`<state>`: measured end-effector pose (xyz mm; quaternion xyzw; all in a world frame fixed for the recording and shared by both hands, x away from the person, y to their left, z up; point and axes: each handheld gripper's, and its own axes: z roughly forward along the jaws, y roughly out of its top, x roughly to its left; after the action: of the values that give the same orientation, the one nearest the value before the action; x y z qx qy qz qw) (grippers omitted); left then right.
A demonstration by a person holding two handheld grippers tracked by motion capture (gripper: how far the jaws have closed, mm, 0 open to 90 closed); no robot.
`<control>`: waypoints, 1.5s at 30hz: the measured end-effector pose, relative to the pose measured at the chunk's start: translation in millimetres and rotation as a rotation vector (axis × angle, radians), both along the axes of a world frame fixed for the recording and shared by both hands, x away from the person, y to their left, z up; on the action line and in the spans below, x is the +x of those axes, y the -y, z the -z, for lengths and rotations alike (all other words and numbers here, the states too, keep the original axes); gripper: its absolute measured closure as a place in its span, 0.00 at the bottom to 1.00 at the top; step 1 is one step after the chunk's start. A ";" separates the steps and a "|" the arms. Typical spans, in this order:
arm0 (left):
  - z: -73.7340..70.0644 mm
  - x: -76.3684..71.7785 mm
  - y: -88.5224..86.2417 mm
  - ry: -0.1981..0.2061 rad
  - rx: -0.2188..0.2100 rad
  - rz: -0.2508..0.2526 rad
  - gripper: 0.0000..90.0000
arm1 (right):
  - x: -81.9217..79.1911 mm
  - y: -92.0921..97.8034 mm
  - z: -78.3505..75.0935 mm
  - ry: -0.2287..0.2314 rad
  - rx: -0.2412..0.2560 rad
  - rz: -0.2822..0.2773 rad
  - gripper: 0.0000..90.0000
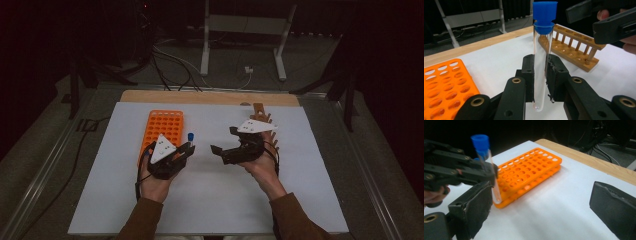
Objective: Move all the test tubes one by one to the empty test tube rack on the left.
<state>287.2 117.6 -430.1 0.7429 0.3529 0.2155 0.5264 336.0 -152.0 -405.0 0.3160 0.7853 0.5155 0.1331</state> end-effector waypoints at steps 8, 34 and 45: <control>-1.2 -4.6 -20.4 -0.006 -0.007 -0.023 0.87 | 3.8 10.6 5.1 0.005 -0.013 0.038 0.01; -7.3 -21.5 -84.5 0.004 -0.035 -0.062 0.87 | 2.6 46.8 10.3 0.022 -0.004 0.142 0.00; -3.2 -28.7 -108.7 0.007 -0.038 -0.102 0.87 | 0.6 58.3 10.8 0.031 -0.002 0.167 0.00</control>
<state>258.5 226.4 -426.9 0.7131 0.3924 0.2383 0.5299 336.6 -210.4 -415.8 0.3722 0.7547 0.5065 0.1880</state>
